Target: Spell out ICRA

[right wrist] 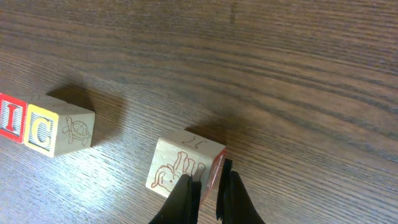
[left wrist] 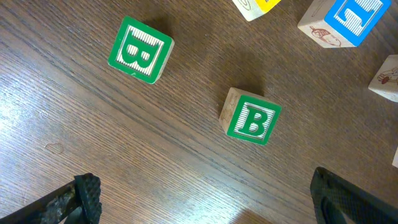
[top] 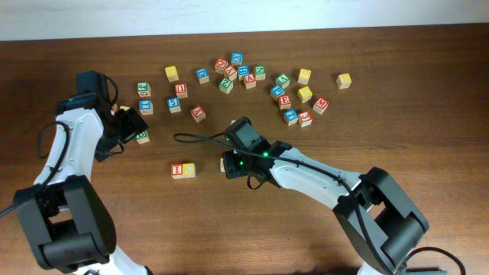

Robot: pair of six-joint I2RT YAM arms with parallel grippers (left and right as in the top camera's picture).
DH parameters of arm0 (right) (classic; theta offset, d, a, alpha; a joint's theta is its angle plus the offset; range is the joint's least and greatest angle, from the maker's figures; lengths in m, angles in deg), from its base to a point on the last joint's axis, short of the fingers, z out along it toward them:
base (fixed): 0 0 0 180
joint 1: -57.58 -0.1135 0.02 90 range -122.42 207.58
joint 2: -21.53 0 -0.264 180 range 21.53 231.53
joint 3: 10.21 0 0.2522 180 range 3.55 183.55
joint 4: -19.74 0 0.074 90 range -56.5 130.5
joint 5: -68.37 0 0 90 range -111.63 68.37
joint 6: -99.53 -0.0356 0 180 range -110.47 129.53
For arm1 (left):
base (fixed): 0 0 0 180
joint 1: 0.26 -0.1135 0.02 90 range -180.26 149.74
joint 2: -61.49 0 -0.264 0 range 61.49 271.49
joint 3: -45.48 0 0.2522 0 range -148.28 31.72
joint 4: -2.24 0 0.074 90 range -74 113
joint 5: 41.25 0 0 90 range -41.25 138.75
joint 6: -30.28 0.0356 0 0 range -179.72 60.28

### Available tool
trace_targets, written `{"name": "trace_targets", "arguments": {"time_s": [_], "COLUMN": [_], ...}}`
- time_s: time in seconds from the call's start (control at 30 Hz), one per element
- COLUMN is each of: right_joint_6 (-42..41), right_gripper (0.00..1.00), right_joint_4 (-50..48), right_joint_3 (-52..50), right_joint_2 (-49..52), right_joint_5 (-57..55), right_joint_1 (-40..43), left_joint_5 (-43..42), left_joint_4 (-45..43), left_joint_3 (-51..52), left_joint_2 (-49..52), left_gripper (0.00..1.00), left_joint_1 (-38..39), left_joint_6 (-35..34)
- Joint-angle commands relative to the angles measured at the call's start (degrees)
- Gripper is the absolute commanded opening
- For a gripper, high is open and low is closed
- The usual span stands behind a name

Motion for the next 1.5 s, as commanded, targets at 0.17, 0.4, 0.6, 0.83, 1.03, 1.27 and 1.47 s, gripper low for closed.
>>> {"name": "trace_targets", "arguments": {"time_s": [0.17,0.4,0.6,0.83,1.03,1.27,1.47], "right_joint_6": [0.4,0.3,-0.1,-0.1,-2.7,-4.6,-4.6], "right_gripper": [0.05,0.04,0.04,0.05,0.05,0.06,0.19], "right_joint_4": [1.4,8.2,9.0,8.9,9.3,7.7,6.0], "right_joint_3": [0.2,0.2,0.2,0.2,0.2,0.2,0.2], "right_joint_2": [2.2,2.2,2.2,2.2,2.2,2.2,2.2], "right_joint_5": [-1.0,-1.0,-0.9,-1.0,5.1,11.8,9.3], "right_joint_1": [0.3,5.2,5.8,5.8,5.8,3.2,2.0], "left_joint_5": [-0.4,-0.4,-0.4,-0.4,-0.4,-0.4,-0.4], "left_joint_4": [0.1,0.1,0.1,0.1,0.1,0.1,0.1], "left_joint_3": [-0.5,-0.5,-0.5,-0.5,-0.5,-0.5,-0.5], "left_joint_2": [0.2,0.2,0.2,0.2,0.2,0.2,0.2], "left_gripper": [0.99,0.99,0.99,0.99,0.99,0.99,0.99], "left_joint_1": [-0.2,-0.2,-0.2,-0.2,-0.2,-0.2,-0.2], "left_joint_6": [0.3,0.3,0.3,0.3,0.3,0.3,0.3]}}
